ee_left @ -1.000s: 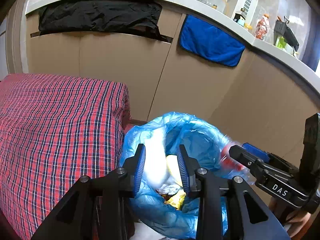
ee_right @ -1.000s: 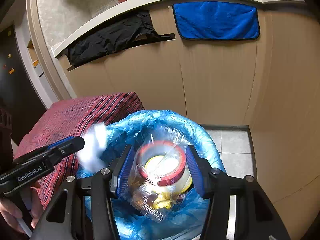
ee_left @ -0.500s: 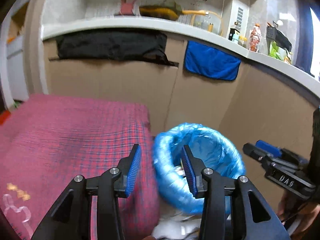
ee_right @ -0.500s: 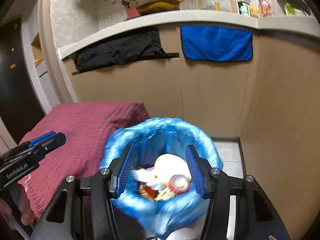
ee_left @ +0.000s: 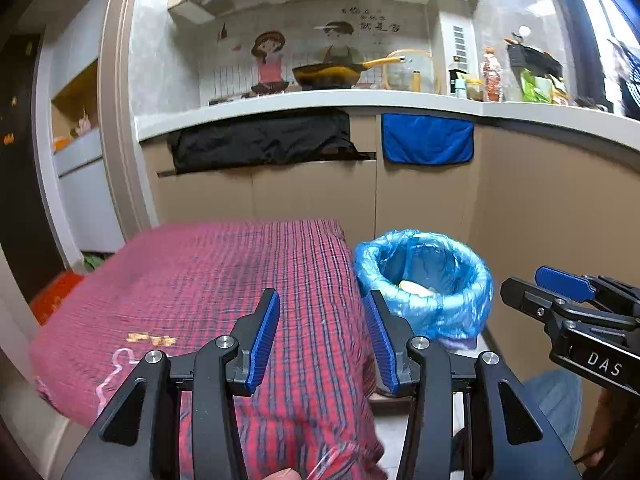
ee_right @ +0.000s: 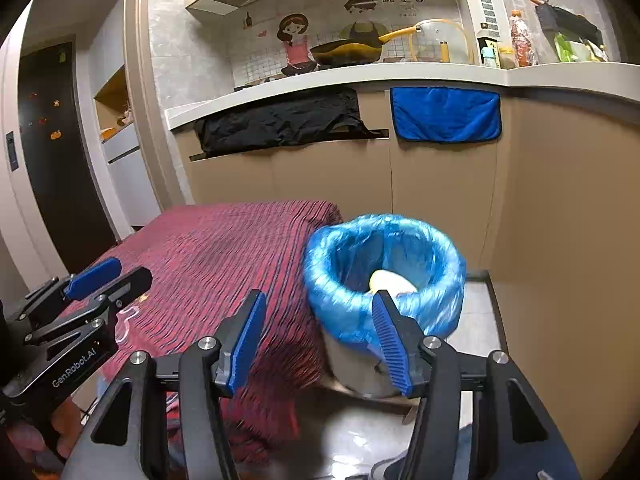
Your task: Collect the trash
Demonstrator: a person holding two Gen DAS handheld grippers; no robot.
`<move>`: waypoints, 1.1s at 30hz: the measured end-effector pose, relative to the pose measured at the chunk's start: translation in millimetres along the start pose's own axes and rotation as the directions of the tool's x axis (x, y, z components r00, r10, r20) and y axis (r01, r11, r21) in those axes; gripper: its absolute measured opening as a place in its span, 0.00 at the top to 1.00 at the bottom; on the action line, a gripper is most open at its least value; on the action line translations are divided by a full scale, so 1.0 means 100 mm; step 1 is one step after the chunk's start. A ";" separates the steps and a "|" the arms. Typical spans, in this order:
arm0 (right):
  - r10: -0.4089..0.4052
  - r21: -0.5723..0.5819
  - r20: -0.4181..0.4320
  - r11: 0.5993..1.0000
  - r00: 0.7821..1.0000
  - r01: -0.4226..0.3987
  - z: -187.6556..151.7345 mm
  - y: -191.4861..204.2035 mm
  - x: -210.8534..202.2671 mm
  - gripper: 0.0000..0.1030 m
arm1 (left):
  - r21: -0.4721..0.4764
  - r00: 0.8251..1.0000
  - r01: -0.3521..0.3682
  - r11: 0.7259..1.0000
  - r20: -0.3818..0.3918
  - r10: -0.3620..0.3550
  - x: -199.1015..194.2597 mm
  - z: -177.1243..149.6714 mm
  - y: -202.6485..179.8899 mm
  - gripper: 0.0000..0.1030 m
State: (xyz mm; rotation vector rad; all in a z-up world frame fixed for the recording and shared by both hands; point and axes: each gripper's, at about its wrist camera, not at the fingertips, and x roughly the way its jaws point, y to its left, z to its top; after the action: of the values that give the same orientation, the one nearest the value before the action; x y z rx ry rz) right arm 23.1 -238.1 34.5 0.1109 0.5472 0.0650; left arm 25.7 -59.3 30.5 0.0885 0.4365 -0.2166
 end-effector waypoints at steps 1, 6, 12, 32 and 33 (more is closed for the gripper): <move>0.002 -0.004 -0.001 1.000 1.000 -0.002 -0.03 0.04 -0.04 0.48 | 0.007 1.000 -0.003 1.000 -0.006 0.003 -0.06 -0.03 0.02 0.55; 0.010 -0.022 0.004 1.000 1.000 -0.010 -0.15 0.20 -0.20 0.48 | -0.001 0.999 -0.020 1.000 -0.047 0.020 -0.24 -0.14 0.09 0.55; -0.012 -0.062 0.028 0.998 1.000 0.013 -0.26 0.34 -0.32 0.48 | -0.035 0.998 -0.050 0.998 -0.051 0.048 -0.37 -0.23 0.13 0.55; -0.018 -0.072 0.016 0.997 1.000 0.019 -0.33 0.40 -0.31 0.48 | -0.065 0.996 -0.077 0.995 -0.056 0.074 -0.49 -0.30 0.26 0.55; -0.016 -0.072 0.015 0.997 1.000 0.017 -0.34 0.40 -0.32 0.48 | -0.065 0.996 -0.076 0.995 -0.058 0.073 -0.49 -0.30 0.26 0.55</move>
State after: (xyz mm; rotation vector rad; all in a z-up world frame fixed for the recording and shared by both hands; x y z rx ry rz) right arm -22.5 -198.1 27.3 0.0364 0.5307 0.0681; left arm -24.1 -20.9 25.3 0.0445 0.4943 -0.1261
